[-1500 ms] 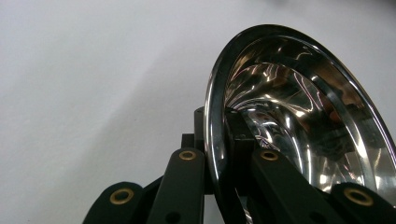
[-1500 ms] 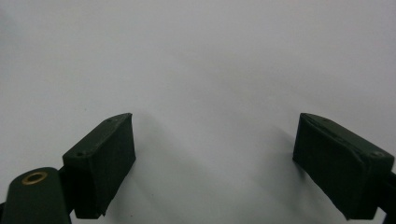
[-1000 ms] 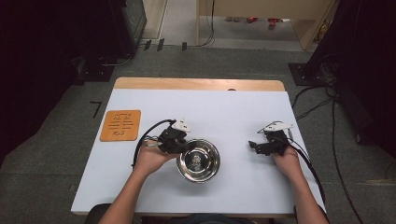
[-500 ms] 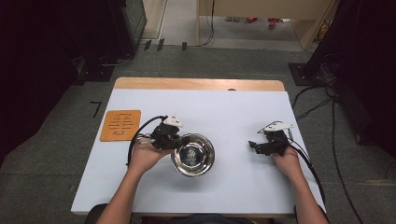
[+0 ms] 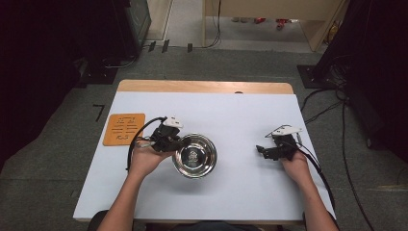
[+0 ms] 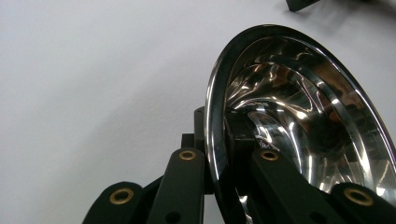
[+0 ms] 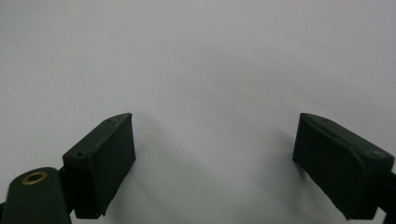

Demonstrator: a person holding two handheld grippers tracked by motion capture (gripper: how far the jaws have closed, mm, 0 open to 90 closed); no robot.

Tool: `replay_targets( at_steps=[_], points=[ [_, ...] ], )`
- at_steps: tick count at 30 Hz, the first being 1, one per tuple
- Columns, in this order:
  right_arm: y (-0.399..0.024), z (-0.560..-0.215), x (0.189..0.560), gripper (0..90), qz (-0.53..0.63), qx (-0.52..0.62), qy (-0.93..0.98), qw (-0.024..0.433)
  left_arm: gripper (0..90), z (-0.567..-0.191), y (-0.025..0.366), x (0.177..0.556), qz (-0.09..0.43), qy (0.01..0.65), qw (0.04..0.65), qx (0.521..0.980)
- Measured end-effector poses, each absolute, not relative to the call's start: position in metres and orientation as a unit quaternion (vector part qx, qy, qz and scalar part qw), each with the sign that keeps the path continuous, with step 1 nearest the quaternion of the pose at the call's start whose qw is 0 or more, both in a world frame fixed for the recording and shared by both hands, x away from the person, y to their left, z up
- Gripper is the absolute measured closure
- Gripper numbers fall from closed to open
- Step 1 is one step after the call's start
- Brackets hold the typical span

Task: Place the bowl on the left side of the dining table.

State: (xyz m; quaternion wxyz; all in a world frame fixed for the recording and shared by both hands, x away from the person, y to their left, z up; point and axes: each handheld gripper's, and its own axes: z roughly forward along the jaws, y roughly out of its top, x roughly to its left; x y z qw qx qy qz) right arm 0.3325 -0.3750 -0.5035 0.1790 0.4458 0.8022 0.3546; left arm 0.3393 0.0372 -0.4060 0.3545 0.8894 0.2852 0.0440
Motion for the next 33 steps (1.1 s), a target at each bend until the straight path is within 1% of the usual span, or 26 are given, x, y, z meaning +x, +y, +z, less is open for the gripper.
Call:
replay_targets(
  at_steps=[33],
  points=[
    [-0.375,-0.504,0.332,12.4,0.355,0.446,0.802,0.179,87.5,-0.404,0.063,0.350,0.059,0.324,0.358,0.874]
  ],
)
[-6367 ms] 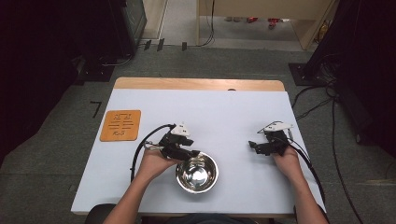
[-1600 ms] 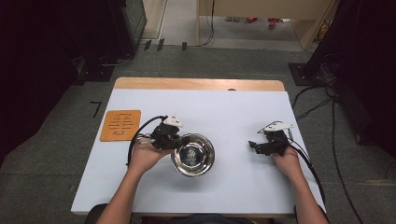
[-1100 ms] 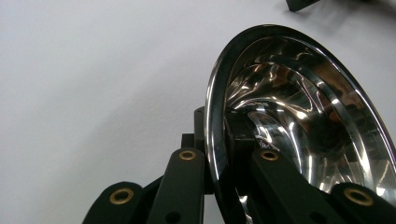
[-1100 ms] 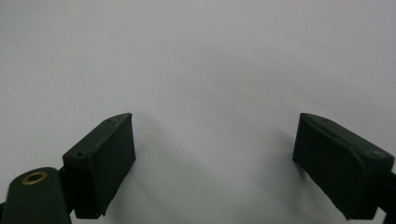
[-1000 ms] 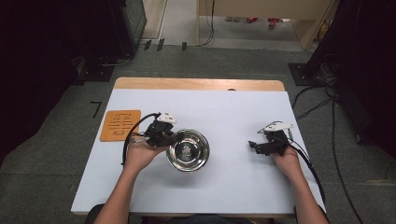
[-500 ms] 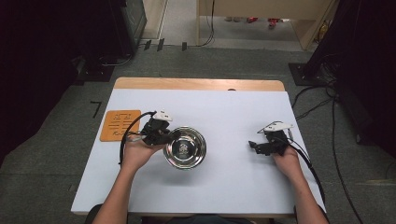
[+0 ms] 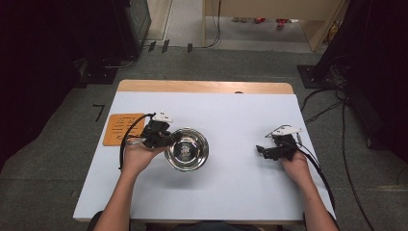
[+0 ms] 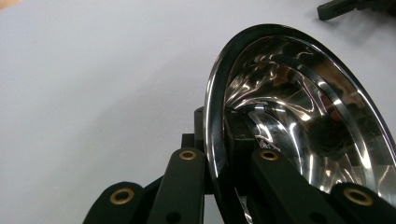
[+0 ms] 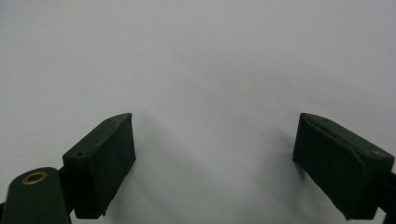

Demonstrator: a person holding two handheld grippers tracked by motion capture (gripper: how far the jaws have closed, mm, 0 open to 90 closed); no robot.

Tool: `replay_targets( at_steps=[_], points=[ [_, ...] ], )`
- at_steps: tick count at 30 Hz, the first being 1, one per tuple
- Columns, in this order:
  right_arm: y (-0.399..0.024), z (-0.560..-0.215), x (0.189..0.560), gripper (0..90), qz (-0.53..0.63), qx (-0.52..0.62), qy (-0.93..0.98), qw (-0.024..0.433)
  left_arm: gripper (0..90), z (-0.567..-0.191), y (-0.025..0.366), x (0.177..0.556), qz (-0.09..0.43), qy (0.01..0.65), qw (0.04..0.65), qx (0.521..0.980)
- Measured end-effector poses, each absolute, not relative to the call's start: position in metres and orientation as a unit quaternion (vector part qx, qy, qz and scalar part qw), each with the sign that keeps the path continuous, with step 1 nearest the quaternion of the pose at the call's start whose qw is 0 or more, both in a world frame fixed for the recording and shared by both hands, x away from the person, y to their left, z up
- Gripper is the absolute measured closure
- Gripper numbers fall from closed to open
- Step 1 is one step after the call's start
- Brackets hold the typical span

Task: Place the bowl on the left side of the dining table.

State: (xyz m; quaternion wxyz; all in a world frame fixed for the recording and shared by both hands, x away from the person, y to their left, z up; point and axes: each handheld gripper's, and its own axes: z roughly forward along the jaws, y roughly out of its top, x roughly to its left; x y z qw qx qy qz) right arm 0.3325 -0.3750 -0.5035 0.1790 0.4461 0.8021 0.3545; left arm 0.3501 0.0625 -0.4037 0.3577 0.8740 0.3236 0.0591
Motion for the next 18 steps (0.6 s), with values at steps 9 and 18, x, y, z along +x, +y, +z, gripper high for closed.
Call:
replay_targets(
  at_steps=[9,18],
  points=[
    [-0.375,-0.504,0.332,12.4,0.354,0.446,0.802,0.179,87.5,-0.404,0.071,0.354,0.065,0.336,0.358,0.869],
    [-0.375,-0.504,0.332,12.4,0.354,0.446,0.802,0.179,87.4,-0.405,0.077,0.356,0.075,0.347,0.358,0.863]
  ],
)
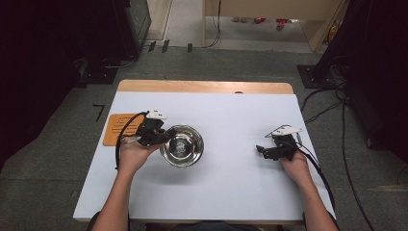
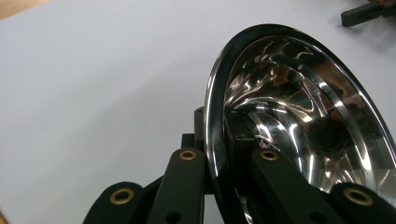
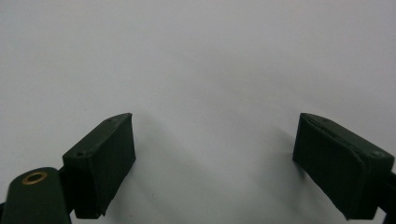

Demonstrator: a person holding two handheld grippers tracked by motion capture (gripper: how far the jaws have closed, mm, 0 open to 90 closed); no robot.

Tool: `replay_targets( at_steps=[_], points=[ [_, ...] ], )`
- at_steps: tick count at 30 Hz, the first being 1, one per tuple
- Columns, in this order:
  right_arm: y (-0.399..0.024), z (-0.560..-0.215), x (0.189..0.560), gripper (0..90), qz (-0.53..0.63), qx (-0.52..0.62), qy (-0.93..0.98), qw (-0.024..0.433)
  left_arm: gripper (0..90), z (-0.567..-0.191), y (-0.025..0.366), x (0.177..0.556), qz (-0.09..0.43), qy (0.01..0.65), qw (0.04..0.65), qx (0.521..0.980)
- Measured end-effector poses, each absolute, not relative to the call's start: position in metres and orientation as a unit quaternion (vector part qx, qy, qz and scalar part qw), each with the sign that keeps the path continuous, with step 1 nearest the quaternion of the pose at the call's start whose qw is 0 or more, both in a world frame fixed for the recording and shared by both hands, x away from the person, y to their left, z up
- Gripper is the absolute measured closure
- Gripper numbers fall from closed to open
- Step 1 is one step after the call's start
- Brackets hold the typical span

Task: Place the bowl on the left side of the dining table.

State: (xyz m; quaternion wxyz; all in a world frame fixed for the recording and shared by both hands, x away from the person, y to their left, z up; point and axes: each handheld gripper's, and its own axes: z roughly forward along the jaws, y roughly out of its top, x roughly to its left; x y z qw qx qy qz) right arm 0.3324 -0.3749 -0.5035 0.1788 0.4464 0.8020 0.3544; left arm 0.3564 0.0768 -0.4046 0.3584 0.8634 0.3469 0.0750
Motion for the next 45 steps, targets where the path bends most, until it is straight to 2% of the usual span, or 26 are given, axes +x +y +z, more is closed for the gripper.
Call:
replay_targets(
  at_steps=[45],
  points=[
    [-0.375,-0.503,0.332,12.4,0.354,0.447,0.802,0.179,87.5,-0.409,0.111,0.370,0.097,0.403,0.364,0.834]
  ],
)
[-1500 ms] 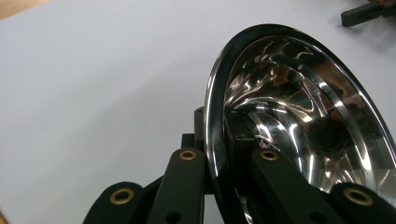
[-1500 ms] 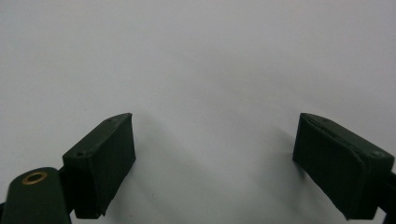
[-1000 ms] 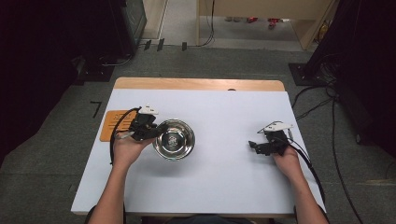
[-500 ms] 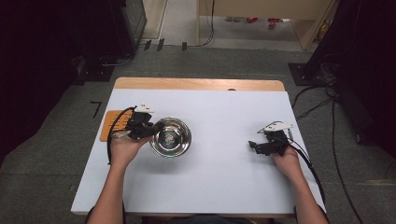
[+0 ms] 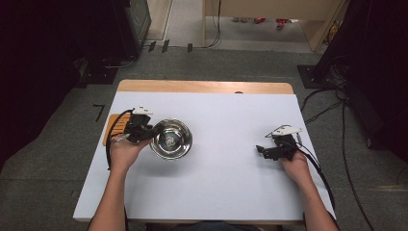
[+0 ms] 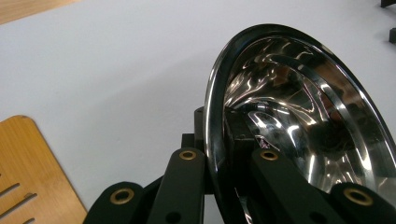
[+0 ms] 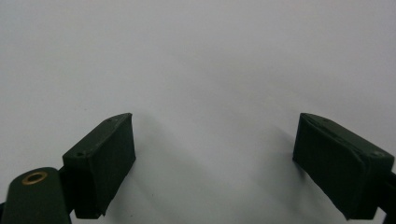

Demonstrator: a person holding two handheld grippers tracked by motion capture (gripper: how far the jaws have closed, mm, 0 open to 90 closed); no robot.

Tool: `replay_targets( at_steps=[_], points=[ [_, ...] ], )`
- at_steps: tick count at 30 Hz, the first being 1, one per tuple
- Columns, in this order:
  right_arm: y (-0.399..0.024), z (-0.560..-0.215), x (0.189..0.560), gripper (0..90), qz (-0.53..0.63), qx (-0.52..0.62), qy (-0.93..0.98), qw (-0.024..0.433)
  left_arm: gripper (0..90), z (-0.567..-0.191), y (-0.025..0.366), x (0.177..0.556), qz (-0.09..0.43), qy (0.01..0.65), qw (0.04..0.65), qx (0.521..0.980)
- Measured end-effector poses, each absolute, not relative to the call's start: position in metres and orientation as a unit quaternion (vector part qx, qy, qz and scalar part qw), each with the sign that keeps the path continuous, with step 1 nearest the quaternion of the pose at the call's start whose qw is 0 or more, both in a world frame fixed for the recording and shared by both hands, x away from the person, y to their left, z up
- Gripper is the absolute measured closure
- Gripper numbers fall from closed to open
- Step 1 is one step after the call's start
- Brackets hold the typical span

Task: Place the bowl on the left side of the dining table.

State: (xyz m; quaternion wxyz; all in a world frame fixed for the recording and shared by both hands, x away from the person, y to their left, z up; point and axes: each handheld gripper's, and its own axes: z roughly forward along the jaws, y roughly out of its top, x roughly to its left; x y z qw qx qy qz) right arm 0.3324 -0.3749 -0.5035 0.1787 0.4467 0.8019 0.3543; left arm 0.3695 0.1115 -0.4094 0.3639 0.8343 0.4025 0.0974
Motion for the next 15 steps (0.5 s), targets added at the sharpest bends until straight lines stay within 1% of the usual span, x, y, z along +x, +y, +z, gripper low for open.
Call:
replay_targets(
  at_steps=[15],
  points=[
    [-0.375,-0.503,0.332,12.4,0.354,0.447,0.802,0.179,87.4,-0.411,0.124,0.374,0.098,0.419,0.361,0.827]
  ],
)
